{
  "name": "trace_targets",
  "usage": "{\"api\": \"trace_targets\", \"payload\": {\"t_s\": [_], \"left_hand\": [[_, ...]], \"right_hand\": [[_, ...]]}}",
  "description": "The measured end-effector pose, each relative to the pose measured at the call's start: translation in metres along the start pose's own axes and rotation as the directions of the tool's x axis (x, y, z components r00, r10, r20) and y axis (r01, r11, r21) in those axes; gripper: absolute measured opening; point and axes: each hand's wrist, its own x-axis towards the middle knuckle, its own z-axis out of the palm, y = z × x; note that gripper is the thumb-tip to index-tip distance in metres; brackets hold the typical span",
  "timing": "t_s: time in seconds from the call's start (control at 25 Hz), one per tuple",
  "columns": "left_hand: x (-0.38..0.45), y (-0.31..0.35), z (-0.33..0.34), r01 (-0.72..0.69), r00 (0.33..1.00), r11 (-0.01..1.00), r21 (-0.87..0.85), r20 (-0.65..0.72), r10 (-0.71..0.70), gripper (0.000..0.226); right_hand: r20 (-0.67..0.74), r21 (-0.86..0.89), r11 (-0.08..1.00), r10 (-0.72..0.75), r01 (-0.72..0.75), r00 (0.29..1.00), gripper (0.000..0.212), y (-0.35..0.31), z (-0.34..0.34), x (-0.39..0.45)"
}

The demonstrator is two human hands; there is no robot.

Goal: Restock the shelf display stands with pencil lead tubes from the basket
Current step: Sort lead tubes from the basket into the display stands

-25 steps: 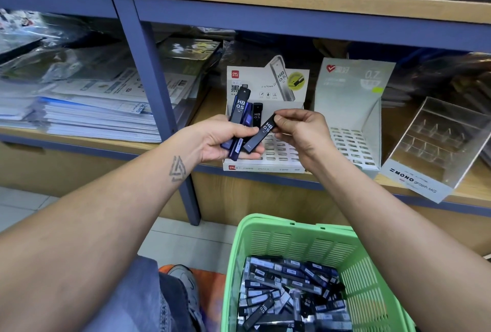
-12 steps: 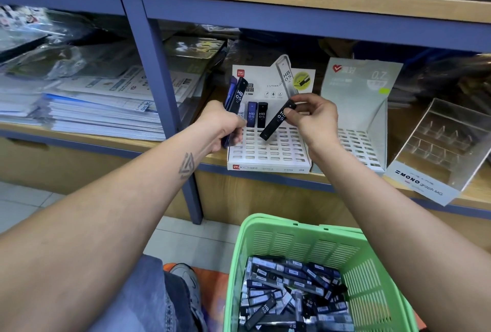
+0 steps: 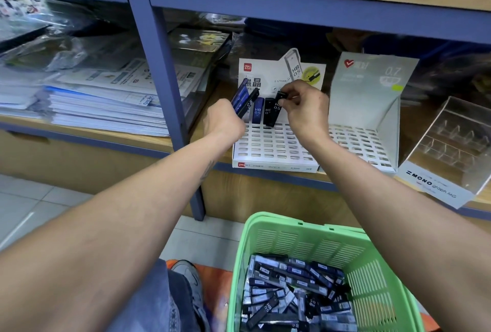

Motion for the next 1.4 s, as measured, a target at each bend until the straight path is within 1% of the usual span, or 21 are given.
{"api": "trace_targets", "payload": {"t_s": [0.12,0.32,0.48,0.68,0.76,0.8,0.84,0.88,0.92,0.96,1.0,1.04,1.08,1.12,1.2,1.28,1.4], "left_hand": [[0.000,-0.001,0.002,-0.005,1.000,1.000,0.028,0.019,0.005,0.017],[0.001,-0.003,0.004,0.041,0.999,0.999,-0.026,0.025,-0.040,0.021],[0.005,-0.005,0.006,0.064,0.997,0.995,-0.080,0.037,-0.061,0.024],[0.005,-0.005,0.005,0.076,0.996,0.992,-0.099,0.044,-0.072,0.025],[0.005,-0.004,0.001,0.071,0.997,0.991,-0.114,0.041,-0.067,0.029],[0.006,-0.002,-0.002,0.054,0.998,0.991,-0.121,0.035,-0.050,0.031],[0.006,0.001,-0.005,0.034,0.999,0.989,-0.141,0.039,-0.029,0.033],[0.005,0.005,-0.008,0.014,0.998,0.981,-0.192,0.061,-0.002,0.032],[0.002,0.009,-0.010,0.004,0.994,0.964,-0.265,0.105,0.025,0.029],[-0.002,0.013,-0.011,0.016,0.986,0.941,-0.337,0.162,0.041,0.027],[-0.007,0.016,-0.011,0.047,0.976,0.918,-0.393,0.213,0.041,0.027],[-0.010,0.018,-0.010,0.091,0.967,0.897,-0.432,0.254,0.024,0.026],[-0.012,0.019,-0.009,0.135,0.958,0.881,-0.452,0.288,0.001,0.026],[-0.013,0.018,-0.009,0.167,0.948,0.876,-0.453,0.317,-0.017,0.026],[-0.013,0.016,-0.008,0.194,0.931,0.888,-0.418,0.364,-0.033,0.026],[-0.014,0.012,-0.007,0.198,0.911,0.899,-0.390,0.411,-0.022,0.028],[-0.016,0.012,-0.007,0.224,0.869,0.880,-0.419,0.494,0.013,0.037]], "right_hand": [[0.026,-0.043,0.999,-0.032,0.033,0.999,0.019,0.003,0.008,0.001],[0.091,-0.060,0.997,-0.048,0.053,0.995,0.022,0.000,0.010,0.006],[0.131,-0.088,0.993,-0.063,0.075,0.989,0.020,0.005,0.013,0.003],[0.143,-0.292,0.928,-0.197,0.231,0.970,0.031,0.003,0.013,0.002],[0.155,-0.361,0.900,-0.201,0.245,0.967,0.035,-0.001,0.009,0.000],[0.140,-0.379,0.894,-0.201,0.240,0.970,0.036,-0.004,0.007,-0.003],[0.116,-0.345,0.911,-0.198,0.226,0.973,0.035,-0.007,0.006,-0.007],[0.100,-0.229,0.956,-0.166,0.185,0.981,0.033,-0.011,0.006,-0.010],[0.123,-0.022,0.996,-0.088,0.092,0.989,0.029,-0.017,0.006,-0.012],[0.194,0.223,0.973,0.011,-0.055,0.981,0.026,-0.024,0.005,-0.014],[0.268,0.422,0.885,0.087,-0.198,0.960,0.023,-0.030,0.003,-0.016],[0.324,0.546,0.783,0.129,-0.297,0.937,0.020,-0.034,0.000,-0.018],[0.351,0.603,0.719,0.150,-0.346,0.924,0.016,-0.037,-0.003,-0.020],[0.354,0.625,0.691,0.164,-0.363,0.921,0.013,-0.038,-0.006,-0.021],[0.334,0.633,0.682,0.187,-0.367,0.924,0.008,-0.037,-0.010,-0.023],[0.322,0.655,0.649,0.225,-0.388,0.920,0.011,-0.037,-0.012,-0.021],[0.328,0.666,0.610,0.278,-0.430,0.903,0.011,-0.036,-0.016,-0.017]]}}
